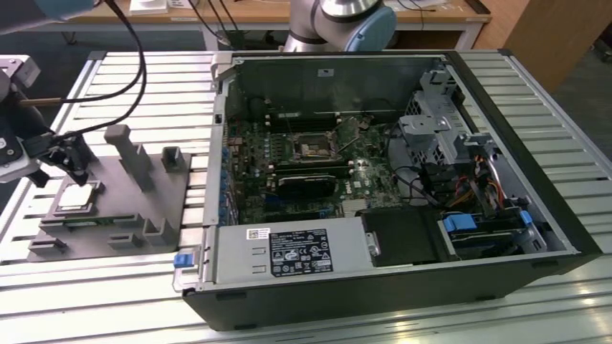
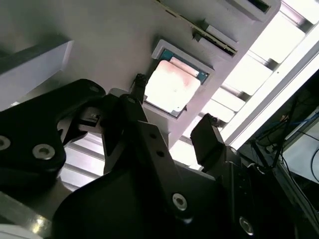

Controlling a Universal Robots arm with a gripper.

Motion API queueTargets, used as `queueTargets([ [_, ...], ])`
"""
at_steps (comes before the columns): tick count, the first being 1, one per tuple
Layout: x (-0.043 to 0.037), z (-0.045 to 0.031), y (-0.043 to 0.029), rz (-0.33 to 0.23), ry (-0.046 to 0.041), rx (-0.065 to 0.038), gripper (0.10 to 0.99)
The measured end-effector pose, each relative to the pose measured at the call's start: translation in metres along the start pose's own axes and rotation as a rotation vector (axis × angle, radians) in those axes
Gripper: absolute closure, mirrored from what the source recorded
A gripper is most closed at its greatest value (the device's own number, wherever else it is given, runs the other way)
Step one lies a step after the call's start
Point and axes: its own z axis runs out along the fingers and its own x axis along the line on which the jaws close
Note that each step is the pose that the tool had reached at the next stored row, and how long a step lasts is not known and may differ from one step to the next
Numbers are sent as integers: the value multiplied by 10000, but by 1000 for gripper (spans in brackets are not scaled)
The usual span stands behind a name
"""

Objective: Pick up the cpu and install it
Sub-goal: 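Pick up the cpu and move it towards the insertion slot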

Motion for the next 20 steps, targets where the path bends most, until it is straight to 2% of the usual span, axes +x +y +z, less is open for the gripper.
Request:
queueTargets([
  [10, 16, 165, -8, -49, 1, -1, 443],
  [12, 17, 197, -9, -49, 0, -1, 427],
  [13, 17, 216, -10, -49, 0, -1, 373],
  [20, 18, 318, -14, -49, 0, -1, 373],
])
